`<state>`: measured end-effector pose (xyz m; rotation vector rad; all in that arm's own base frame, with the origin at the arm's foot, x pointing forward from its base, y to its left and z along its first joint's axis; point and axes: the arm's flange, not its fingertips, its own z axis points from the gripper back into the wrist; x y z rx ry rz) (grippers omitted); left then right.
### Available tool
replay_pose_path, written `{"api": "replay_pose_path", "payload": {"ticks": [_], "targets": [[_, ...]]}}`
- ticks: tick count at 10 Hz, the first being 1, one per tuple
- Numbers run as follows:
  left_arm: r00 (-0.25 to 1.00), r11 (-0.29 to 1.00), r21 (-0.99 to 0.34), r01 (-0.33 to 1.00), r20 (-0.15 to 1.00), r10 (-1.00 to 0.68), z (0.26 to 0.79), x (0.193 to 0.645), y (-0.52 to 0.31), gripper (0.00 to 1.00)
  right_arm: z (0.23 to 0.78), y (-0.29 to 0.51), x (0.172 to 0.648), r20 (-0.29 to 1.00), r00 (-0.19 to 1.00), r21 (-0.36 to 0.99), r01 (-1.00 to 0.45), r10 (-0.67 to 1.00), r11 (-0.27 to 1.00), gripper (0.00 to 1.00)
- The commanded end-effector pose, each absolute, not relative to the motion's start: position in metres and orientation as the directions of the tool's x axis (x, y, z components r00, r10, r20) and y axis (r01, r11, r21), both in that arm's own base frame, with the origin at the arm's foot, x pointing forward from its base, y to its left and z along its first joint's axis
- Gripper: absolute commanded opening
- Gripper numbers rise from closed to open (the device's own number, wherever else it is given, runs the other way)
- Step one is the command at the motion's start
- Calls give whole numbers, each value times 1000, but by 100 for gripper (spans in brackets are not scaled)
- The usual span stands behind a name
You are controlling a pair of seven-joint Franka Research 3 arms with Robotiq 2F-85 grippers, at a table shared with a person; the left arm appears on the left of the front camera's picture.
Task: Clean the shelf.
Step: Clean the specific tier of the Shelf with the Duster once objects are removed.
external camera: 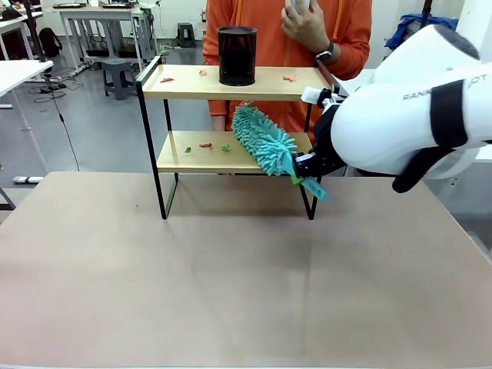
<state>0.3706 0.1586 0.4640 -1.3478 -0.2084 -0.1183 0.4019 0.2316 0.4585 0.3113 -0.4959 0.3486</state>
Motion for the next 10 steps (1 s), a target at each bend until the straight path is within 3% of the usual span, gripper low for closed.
{"api": "replay_pose_path", "payload": {"ticks": [1, 4, 10], "targets": [[972, 214, -951, 222, 233, 24, 465, 368, 159, 100, 457, 252, 417, 525, 795, 254, -488, 305, 835, 12], [972, 214, -951, 222, 233, 24, 465, 368, 159, 100, 456, 250, 427, 494, 766, 275, -587, 412, 761, 12], [972, 214, -951, 222, 233, 24, 465, 368, 159, 100, 498, 188, 416, 415, 628, 504, -761, 658, 408, 12]]}}
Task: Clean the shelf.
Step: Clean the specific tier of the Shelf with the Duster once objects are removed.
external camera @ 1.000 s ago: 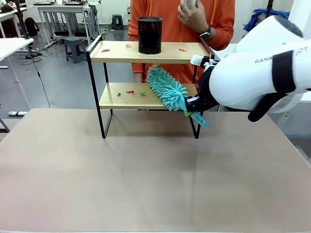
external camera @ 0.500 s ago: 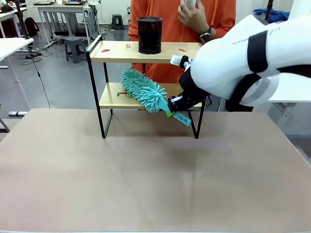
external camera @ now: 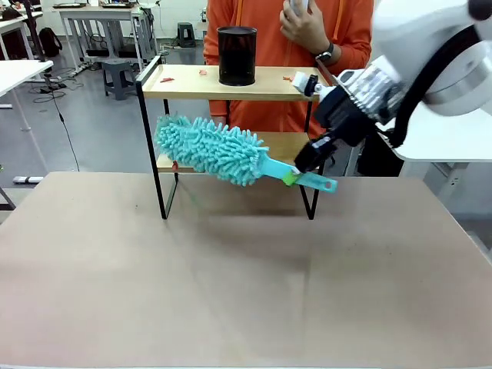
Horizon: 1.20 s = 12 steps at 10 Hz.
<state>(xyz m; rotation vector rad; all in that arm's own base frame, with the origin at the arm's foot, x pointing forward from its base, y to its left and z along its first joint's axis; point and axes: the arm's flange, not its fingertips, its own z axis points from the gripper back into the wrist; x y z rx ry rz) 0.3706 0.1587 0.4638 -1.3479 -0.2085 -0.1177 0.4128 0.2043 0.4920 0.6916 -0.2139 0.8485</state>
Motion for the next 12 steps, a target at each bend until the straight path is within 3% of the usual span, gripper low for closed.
{"api": "replay_pose_path", "payload": {"ticks": [1, 4, 7, 8, 10, 12], "targets": [[972, 214, -951, 222, 233, 24, 465, 368, 159, 100, 501, 174, 407, 399, 624, 520, -758, 672, 394, 12], [972, 214, -951, 222, 233, 24, 465, 368, 159, 100, 500, 149, 396, 479, 646, 550, -749, 595, 370, 12], [972, 214, -951, 222, 233, 24, 465, 368, 159, 100, 499, 133, 389, 460, 668, 564, -729, 585, 388, 12], [972, 214, -951, 222, 233, 24, 465, 368, 159, 100, 508, 108, 372, 445, 670, 598, -716, 594, 360, 12], [972, 214, -951, 222, 233, 24, 465, 368, 159, 100, 529, 37, 327, 366, 751, 647, -630, 550, 430, 12], [972, 214, -951, 222, 233, 24, 465, 368, 159, 100, 542, -25, 278, 405, 807, 687, -579, 430, 439, 12]]}}
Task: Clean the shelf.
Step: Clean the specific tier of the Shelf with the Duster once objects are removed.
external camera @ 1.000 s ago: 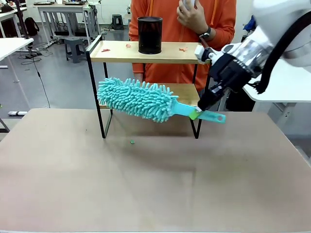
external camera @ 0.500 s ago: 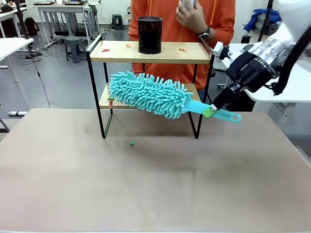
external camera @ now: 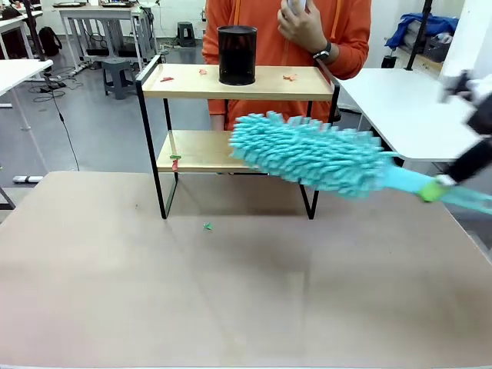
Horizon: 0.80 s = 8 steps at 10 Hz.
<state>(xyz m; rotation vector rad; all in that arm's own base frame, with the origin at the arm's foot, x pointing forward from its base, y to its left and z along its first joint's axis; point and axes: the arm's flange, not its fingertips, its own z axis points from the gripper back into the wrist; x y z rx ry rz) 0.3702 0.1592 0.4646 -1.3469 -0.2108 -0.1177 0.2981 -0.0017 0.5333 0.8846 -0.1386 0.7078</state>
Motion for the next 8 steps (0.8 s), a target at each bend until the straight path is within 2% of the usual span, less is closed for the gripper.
{"api": "replay_pose_path", "payload": {"ticks": [1, 3, 4, 8], "targets": [[972, 214, -951, 222, 233, 24, 465, 368, 159, 100, 540, -43, 261, 412, 841, 697, -539, 352, 473, 12], [972, 214, -951, 222, 233, 24, 465, 368, 159, 100, 527, -62, 240, 420, 866, 708, -500, 271, 498, 12], [972, 214, -951, 222, 233, 24, 465, 368, 159, 100, 542, -57, 253, 415, 828, 692, -557, 378, 460, 12], [972, 214, -951, 222, 233, 24, 465, 368, 159, 100, 542, -57, 253, 415, 828, 692, -557, 378, 460, 12]]}}
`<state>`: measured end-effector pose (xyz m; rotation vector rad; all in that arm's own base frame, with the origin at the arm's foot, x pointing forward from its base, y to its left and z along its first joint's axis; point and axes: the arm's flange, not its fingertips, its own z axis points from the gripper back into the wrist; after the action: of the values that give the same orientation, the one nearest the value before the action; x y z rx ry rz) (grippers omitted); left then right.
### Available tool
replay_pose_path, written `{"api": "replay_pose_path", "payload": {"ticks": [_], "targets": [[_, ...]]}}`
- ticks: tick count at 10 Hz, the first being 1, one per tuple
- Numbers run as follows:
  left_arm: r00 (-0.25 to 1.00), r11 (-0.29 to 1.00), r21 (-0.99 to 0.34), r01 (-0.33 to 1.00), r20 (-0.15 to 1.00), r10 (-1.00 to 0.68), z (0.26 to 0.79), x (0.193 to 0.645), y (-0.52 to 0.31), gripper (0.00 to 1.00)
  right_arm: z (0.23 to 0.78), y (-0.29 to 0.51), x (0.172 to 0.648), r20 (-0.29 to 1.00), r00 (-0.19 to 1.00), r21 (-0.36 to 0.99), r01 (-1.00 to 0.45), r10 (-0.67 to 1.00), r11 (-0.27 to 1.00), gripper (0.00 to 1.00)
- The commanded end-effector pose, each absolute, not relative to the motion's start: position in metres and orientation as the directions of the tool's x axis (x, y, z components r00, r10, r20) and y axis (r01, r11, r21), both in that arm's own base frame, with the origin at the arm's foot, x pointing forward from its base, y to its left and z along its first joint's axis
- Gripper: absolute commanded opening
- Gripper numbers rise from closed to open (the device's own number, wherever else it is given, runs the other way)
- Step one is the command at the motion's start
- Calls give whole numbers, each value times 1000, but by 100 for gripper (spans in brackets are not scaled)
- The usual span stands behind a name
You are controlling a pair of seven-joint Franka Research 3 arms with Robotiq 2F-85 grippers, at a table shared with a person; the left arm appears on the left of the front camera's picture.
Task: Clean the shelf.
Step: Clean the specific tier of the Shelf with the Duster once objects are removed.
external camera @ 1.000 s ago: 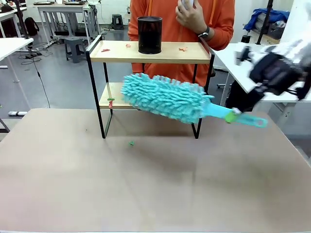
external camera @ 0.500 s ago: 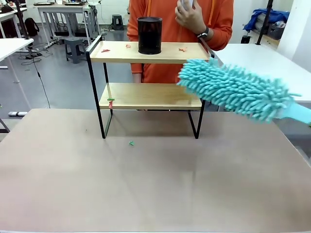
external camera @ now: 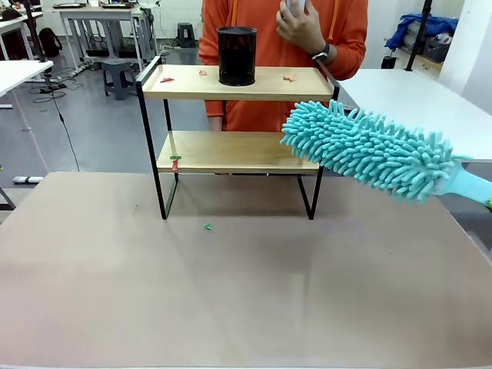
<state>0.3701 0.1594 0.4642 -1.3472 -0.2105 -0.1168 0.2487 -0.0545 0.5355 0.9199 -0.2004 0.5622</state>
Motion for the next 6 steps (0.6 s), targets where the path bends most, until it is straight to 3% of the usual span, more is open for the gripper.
{"api": "replay_pose_path", "payload": {"ticks": [1, 6], "targets": [[972, 214, -951, 222, 233, 24, 465, 368, 159, 100, 542, -57, 253, 415, 828, 692, -557, 378, 460, 12], [972, 214, -951, 222, 233, 24, 465, 368, 159, 100, 525, 6, 282, 390, 827, 631, -561, 405, 536, 12]]}}
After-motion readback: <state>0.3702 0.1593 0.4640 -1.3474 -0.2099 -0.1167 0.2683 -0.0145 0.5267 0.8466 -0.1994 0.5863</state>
